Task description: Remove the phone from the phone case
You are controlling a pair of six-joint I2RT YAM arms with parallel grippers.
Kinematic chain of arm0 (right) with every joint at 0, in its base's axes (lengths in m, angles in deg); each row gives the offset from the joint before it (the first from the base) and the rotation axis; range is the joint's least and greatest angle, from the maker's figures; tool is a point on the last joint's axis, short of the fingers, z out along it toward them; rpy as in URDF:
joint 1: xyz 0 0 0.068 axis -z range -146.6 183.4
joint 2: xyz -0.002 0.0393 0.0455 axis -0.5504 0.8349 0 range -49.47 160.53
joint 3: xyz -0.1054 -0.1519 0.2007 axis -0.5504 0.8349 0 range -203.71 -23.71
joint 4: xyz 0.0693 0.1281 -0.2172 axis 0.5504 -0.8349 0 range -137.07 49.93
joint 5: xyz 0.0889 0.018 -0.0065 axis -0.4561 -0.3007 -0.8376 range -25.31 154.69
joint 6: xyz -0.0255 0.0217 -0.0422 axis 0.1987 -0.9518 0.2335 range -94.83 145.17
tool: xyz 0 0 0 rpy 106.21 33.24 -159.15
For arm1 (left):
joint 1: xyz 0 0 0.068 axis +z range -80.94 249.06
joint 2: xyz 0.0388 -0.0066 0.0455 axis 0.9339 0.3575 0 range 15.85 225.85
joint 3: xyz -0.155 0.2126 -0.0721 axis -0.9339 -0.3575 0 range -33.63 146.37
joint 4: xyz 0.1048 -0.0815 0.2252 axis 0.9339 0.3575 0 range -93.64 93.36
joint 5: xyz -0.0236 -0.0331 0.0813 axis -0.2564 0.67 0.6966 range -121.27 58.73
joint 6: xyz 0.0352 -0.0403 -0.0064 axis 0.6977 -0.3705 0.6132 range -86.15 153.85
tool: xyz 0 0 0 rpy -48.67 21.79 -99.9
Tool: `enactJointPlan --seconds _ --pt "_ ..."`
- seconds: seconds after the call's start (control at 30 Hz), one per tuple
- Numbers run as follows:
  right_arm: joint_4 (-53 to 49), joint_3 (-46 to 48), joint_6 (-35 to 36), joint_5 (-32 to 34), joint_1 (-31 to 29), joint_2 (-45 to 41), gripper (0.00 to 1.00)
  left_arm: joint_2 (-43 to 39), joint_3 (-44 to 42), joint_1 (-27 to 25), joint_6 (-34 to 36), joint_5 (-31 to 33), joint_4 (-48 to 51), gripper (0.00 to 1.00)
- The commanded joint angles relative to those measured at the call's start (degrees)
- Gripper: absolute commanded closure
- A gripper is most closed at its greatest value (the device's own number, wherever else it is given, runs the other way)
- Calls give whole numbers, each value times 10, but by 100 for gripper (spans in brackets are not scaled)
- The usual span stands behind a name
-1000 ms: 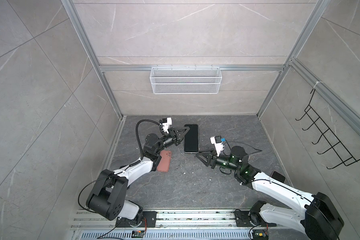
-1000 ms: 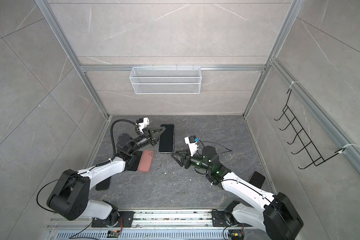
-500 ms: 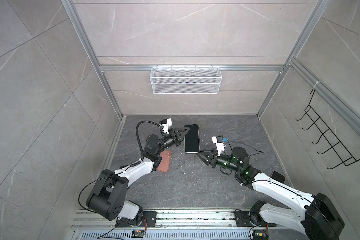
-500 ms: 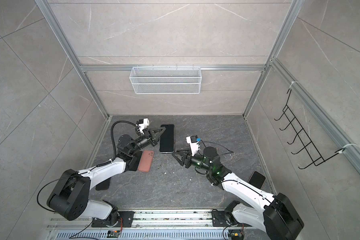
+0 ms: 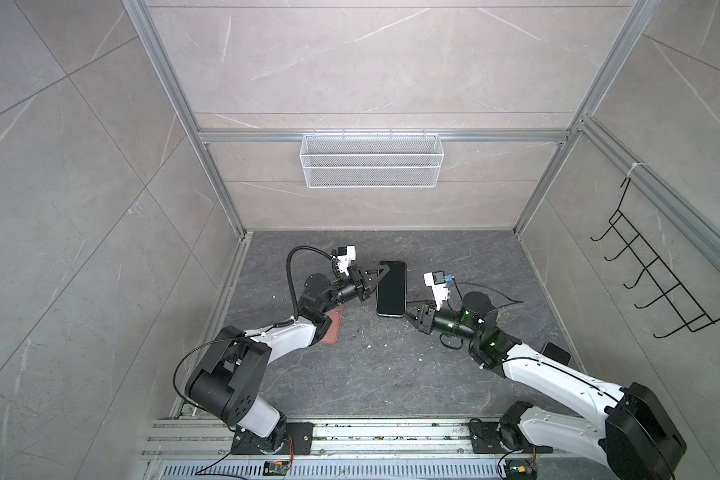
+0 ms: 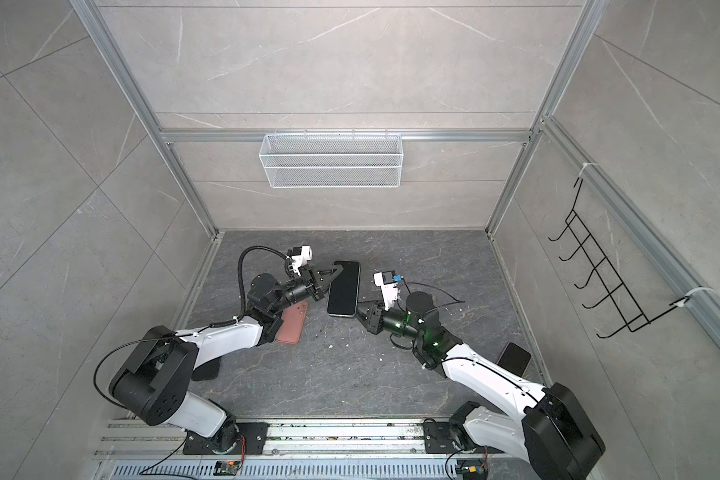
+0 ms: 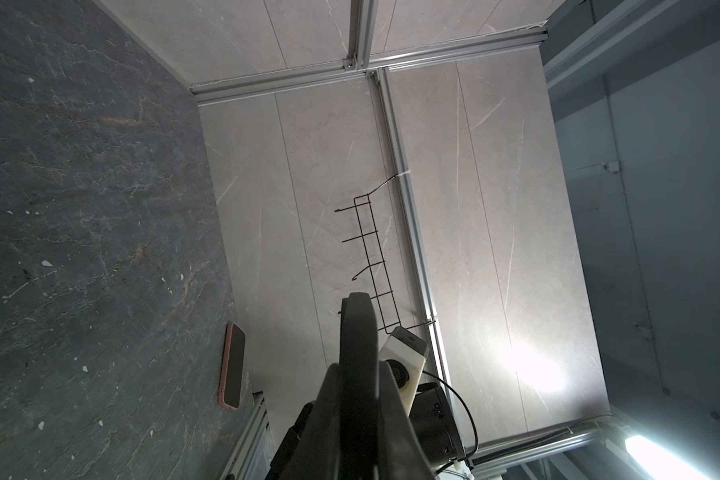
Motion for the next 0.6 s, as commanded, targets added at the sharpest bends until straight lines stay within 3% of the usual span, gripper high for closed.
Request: enactJointPlan --seconds 0.0,0.07,0.17,0.27,0.57 --pt "-57 -16 -21 8 2 -21 94 10 -5 -12 27 -7 -42 95" --pt "-106 -15 -25 28 2 -37 100 17 -9 -16 59 -7 -3 58" --pt "-172 -12 -26 54 4 -49 100 14 -19 -20 111 11 81 34" --pt "-213 -4 -23 69 3 -46 100 1 -22 -24 170 32 166 25" --pt "-288 12 -5 105 3 -20 100 -75 -14 -49 378 93 385 22"
